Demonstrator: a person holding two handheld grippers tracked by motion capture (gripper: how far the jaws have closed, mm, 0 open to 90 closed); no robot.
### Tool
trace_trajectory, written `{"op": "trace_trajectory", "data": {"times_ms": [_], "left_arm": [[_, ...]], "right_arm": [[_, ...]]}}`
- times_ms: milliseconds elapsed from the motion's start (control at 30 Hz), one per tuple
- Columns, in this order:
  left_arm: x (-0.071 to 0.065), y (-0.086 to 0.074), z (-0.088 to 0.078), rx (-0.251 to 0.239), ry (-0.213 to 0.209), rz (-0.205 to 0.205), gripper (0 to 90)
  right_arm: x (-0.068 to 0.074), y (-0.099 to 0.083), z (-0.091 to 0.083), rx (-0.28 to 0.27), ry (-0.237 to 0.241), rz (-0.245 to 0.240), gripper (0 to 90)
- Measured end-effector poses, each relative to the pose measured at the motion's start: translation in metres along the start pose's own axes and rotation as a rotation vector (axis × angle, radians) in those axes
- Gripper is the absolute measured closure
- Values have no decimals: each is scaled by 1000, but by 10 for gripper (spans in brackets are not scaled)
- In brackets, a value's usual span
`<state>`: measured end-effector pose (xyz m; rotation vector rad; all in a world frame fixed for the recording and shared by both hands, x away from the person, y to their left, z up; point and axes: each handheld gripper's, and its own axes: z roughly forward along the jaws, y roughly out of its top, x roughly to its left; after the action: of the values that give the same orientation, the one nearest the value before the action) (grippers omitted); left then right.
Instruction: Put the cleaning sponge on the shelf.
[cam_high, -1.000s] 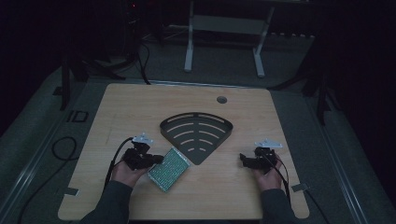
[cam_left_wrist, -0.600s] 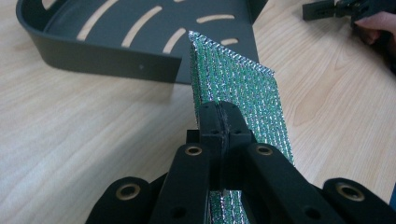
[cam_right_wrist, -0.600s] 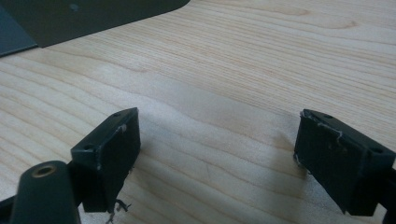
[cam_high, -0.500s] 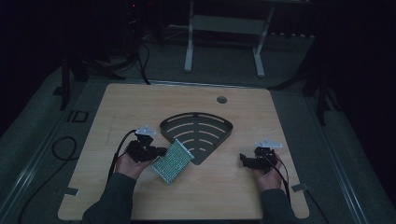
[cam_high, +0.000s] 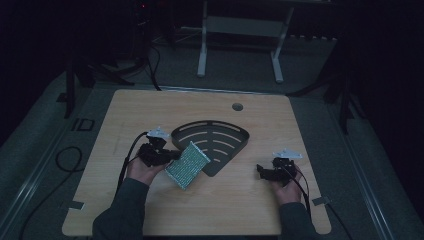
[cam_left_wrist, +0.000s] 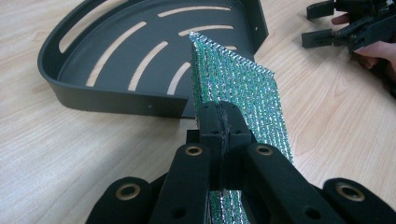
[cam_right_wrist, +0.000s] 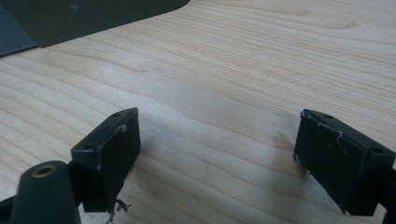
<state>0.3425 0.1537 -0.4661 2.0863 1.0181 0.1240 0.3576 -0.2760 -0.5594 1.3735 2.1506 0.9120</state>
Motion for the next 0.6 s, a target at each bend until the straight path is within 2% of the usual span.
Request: {"op": "trace_trajectory", "data": {"times_ms": [167,467,600], "left_arm": [[2,3,1,-12,-1,-17,900],[3,11,3,-18,3,-12,900],[2,15,4,-35,0,-16,900]], "right_arm": [[0,0,0,0,0,0,139],[0,0,0,0,0,2,139],[0,0,0,-1,0,2,139]]}}
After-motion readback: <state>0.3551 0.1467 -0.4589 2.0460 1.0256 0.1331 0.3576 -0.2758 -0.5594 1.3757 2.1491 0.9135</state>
